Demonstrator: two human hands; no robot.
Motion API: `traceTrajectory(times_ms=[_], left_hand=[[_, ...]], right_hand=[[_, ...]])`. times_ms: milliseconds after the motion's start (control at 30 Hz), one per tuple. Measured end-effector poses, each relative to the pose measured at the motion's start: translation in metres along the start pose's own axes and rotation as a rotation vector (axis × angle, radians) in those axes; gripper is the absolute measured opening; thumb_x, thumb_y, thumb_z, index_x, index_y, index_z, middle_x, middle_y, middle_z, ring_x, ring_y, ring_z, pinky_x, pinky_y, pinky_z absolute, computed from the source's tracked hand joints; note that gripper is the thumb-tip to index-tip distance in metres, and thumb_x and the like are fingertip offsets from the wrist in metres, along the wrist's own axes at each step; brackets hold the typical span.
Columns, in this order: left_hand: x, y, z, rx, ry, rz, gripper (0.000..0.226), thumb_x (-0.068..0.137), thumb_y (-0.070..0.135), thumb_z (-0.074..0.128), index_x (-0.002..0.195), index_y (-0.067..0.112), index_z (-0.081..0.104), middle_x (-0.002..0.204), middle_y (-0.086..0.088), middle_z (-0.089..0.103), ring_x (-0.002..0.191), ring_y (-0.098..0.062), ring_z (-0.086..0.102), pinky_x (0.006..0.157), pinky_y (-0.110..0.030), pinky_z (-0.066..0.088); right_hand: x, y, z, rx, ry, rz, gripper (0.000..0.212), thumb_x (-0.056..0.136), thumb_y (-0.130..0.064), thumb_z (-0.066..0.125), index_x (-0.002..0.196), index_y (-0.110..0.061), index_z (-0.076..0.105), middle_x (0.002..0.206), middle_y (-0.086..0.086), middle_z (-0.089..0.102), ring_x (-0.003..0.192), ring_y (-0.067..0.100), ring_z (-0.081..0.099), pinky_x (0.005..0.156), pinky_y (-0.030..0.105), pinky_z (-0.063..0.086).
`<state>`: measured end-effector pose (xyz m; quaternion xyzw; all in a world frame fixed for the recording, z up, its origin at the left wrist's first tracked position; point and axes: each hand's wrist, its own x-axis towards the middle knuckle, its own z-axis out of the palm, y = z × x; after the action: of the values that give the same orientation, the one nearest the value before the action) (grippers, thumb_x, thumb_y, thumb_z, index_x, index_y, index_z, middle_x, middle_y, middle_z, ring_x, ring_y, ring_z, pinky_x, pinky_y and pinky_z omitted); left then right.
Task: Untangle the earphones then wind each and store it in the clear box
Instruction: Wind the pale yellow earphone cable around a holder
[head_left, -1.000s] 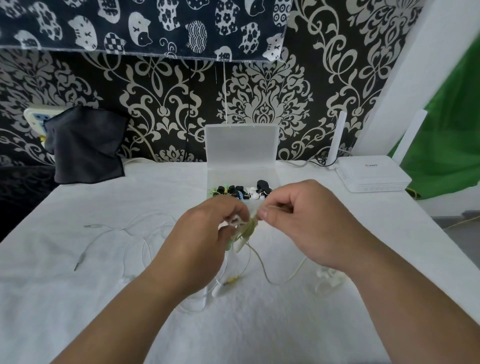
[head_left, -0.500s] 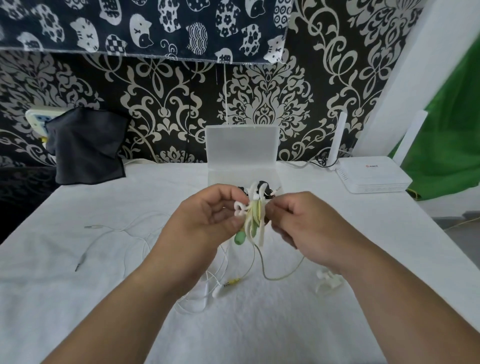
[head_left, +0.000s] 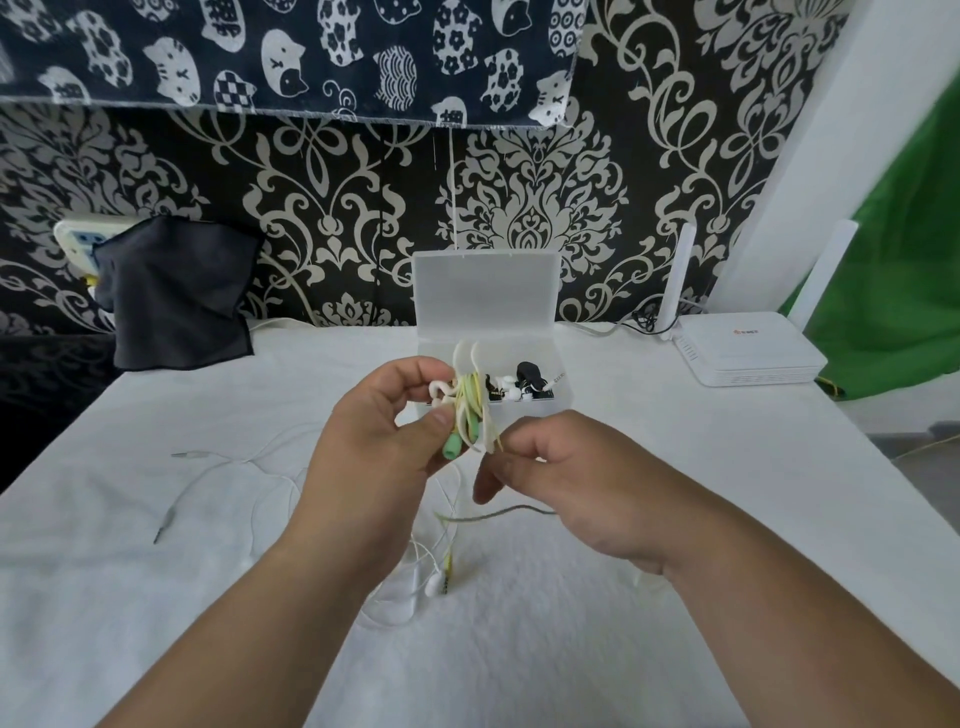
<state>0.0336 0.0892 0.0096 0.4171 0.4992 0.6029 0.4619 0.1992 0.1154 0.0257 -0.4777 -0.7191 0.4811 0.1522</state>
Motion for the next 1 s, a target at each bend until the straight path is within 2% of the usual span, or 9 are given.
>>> traceTrajectory(times_ms=[233, 367, 467, 533, 633, 733, 833, 900, 1000], left_hand=[[0.0, -0.001, 0.002, 0.067, 0.091, 0.018, 0.028, 0.094, -0.006, 0.057, 0.098, 0.018, 0.07, 0.111, -0.023, 0.059, 0.09, -0.041, 0.068, 0.091, -0.055, 0.056], [0.0, -0.002, 0.001, 0.036, 0.1, 0.002, 0.026, 0.095, -0.005, 0.056, 0.099, 0.016, 0.07, 0.093, -0.005, 0.061, 0.086, -0.031, 0.071, 0.088, -0.051, 0.058], [-0.002, 0.0, 0.001, 0.166, 0.115, 0.041, 0.026, 0.095, -0.002, 0.058, 0.101, 0.021, 0.068, 0.102, -0.007, 0.065, 0.083, -0.028, 0.073, 0.085, -0.046, 0.06], [-0.005, 0.002, 0.001, 0.299, 0.129, 0.096, 0.028, 0.095, 0.001, 0.06, 0.1, 0.028, 0.067, 0.102, -0.003, 0.064, 0.062, -0.015, 0.068, 0.066, -0.029, 0.059], [-0.009, 0.004, 0.001, 0.389, 0.124, 0.121, 0.028, 0.095, 0.001, 0.059, 0.099, 0.028, 0.064, 0.085, -0.006, 0.062, 0.033, -0.003, 0.036, 0.039, -0.01, 0.029], [-0.007, 0.001, 0.0, 0.551, 0.072, 0.163, 0.029, 0.096, 0.003, 0.057, 0.096, 0.031, 0.061, 0.065, -0.003, 0.056, 0.035, -0.004, 0.035, 0.037, -0.012, 0.028], [-0.005, -0.001, -0.003, 0.762, -0.002, 0.208, 0.03, 0.095, 0.004, 0.057, 0.093, 0.035, 0.06, 0.075, 0.012, 0.061, 0.054, 0.005, 0.05, 0.05, -0.01, 0.037], [-0.006, -0.001, -0.003, 0.738, -0.071, 0.163, 0.034, 0.095, 0.002, 0.058, 0.091, 0.036, 0.061, 0.08, 0.015, 0.066, 0.062, 0.006, 0.055, 0.055, -0.008, 0.038], [-0.009, 0.003, 0.001, 0.605, -0.188, 0.07, 0.031, 0.095, -0.002, 0.056, 0.09, 0.027, 0.064, 0.064, 0.019, 0.064, 0.05, 0.004, 0.051, 0.049, -0.007, 0.036]], right_hand=[[0.001, -0.004, 0.008, 0.063, 0.024, 0.021, 0.037, 0.102, -0.028, 0.051, 0.07, -0.02, 0.068, 0.086, -0.001, 0.072, 0.096, 0.014, 0.065, 0.083, 0.029, 0.044], [0.001, -0.004, 0.012, 0.119, -0.029, 0.03, 0.037, 0.104, -0.025, 0.046, 0.076, -0.008, 0.065, 0.082, 0.002, 0.075, 0.099, 0.025, 0.066, 0.105, 0.042, 0.045], [-0.001, -0.005, 0.011, 0.192, -0.091, 0.028, 0.037, 0.105, -0.023, 0.044, 0.071, -0.012, 0.054, 0.063, 0.005, 0.067, 0.077, 0.033, 0.07, 0.095, 0.038, 0.049], [-0.003, -0.005, 0.01, 0.208, -0.111, 0.026, 0.039, 0.105, -0.021, 0.044, 0.068, -0.012, 0.05, 0.052, 0.0, 0.051, 0.059, 0.027, 0.06, 0.078, 0.033, 0.052], [-0.005, -0.008, 0.009, 0.262, -0.138, 0.038, 0.039, 0.105, -0.022, 0.045, 0.068, -0.011, 0.051, 0.046, -0.009, 0.038, 0.045, 0.013, 0.043, 0.084, 0.045, 0.055], [-0.005, -0.01, 0.003, 0.154, -0.034, 0.001, 0.036, 0.102, -0.028, 0.052, 0.069, -0.015, 0.061, 0.047, -0.016, 0.04, 0.044, 0.003, 0.04, 0.069, 0.037, 0.05], [-0.006, -0.014, -0.008, 0.101, 0.129, -0.1, 0.035, 0.1, -0.026, 0.056, 0.068, -0.018, 0.067, 0.045, -0.019, 0.043, 0.044, -0.001, 0.041, 0.061, 0.028, 0.037], [-0.008, -0.013, -0.018, 0.099, 0.236, -0.128, 0.031, 0.099, -0.019, 0.055, 0.072, -0.014, 0.069, 0.041, -0.023, 0.046, 0.043, -0.005, 0.048, 0.056, 0.019, 0.03], [-0.008, -0.009, -0.026, 0.027, 0.363, -0.179, 0.025, 0.098, -0.017, 0.057, 0.078, -0.011, 0.072, 0.036, -0.021, 0.043, 0.039, -0.001, 0.045, 0.045, 0.012, 0.03]])
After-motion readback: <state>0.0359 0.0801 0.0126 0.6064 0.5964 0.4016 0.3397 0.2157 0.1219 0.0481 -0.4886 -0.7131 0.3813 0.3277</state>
